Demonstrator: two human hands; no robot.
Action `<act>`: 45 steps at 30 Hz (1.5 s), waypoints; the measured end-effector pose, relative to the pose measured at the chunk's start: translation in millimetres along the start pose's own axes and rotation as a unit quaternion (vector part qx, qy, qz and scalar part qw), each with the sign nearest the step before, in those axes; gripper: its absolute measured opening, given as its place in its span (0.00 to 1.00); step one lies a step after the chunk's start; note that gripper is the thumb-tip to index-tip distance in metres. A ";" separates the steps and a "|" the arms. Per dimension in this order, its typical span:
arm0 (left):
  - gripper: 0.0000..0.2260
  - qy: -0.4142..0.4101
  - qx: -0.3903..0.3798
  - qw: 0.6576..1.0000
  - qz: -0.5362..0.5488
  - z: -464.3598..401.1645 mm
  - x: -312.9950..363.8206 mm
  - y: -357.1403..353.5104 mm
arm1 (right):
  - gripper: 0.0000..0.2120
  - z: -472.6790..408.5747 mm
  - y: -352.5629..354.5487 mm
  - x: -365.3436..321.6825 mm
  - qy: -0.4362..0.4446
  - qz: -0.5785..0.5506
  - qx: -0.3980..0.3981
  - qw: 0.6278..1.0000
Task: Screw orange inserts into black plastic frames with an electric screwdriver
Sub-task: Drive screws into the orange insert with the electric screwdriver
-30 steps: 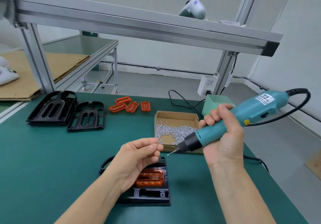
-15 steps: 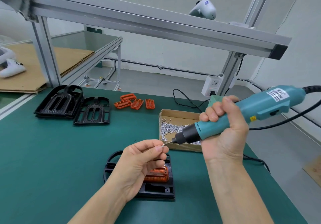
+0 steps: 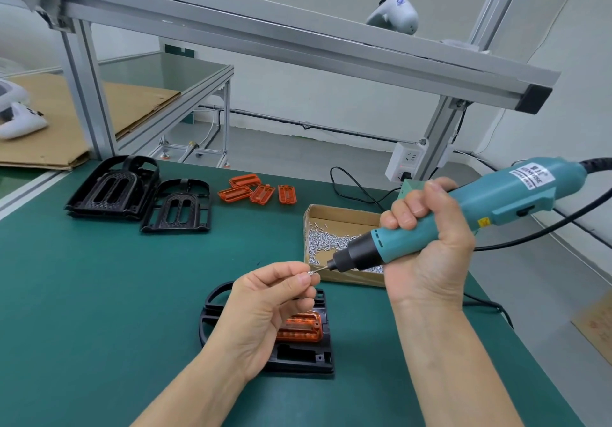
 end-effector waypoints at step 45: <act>0.24 -0.115 -0.024 0.920 -0.375 2.8 13.8 18.8 | 0.07 -2.3 21.0 11.8 -0.016 0.023 -0.008 1.000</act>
Point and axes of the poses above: each hand's wrist, its own z-axis away from the middle knuckle, its own y-axis out of the back of the hand, x = y × z, the point moved 5 cm from there along -z, towards the middle knuckle, and after that the axes turned 5 degrees about z, right-handed, at the moved point
